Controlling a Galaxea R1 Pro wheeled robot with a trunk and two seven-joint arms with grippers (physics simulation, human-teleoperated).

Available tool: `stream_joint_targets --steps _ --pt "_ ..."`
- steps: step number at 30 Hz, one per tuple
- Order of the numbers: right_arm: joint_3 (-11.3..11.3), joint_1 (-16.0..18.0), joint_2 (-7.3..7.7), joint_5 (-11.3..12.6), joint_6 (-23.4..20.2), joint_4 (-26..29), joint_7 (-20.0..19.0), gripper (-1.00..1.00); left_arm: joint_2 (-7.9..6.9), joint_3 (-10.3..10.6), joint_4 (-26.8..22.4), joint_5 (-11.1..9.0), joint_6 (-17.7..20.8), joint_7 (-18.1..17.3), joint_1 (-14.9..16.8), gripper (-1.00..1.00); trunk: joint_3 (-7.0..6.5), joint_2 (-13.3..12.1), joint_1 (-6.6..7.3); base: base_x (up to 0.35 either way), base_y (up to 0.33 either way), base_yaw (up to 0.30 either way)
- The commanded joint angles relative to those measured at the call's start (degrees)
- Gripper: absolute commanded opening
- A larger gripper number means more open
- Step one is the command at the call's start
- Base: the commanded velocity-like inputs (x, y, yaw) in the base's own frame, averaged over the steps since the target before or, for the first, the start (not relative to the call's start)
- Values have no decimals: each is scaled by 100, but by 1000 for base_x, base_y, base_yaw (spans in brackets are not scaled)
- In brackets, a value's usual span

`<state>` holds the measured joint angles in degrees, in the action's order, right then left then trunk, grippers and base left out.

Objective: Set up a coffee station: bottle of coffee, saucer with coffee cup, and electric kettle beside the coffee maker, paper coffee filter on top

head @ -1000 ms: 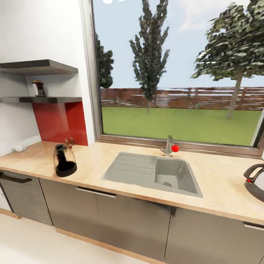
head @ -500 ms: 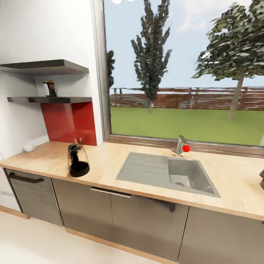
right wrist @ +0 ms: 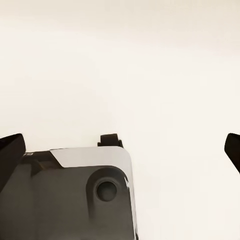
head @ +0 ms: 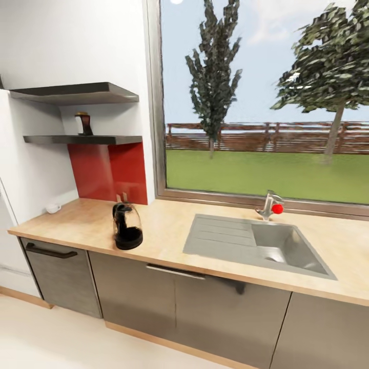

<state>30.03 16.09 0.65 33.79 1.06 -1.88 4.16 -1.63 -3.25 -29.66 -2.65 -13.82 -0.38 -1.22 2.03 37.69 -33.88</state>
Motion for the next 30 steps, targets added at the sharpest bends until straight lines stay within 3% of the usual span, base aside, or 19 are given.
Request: stream_joint_targets --steps 1,15,21,26,30 --pt "47 8 -5 40 13 -14 6 100 -2 5 -5 -30 -4 -3 -1 100 9 8 -4 121 335 0" --pt "52 8 -17 33 78 -14 10 100 -4 4 -5 -29 -9 -5 -1 100 9 8 -4 149 332 0" --pt "62 8 72 33 211 -6 26 100 -4 1 -5 -28 -20 -4 -1 100 9 8 -4 162 328 0" --pt "220 8 102 -221 406 1 -17 100 0 0 -5 -31 -20 2 -1 100 9 8 -4 163 328 0" --pt "234 8 105 -220 492 -3 -77 100 9 0 -5 -27 -17 3 -1 100 9 8 -4 165 327 0"
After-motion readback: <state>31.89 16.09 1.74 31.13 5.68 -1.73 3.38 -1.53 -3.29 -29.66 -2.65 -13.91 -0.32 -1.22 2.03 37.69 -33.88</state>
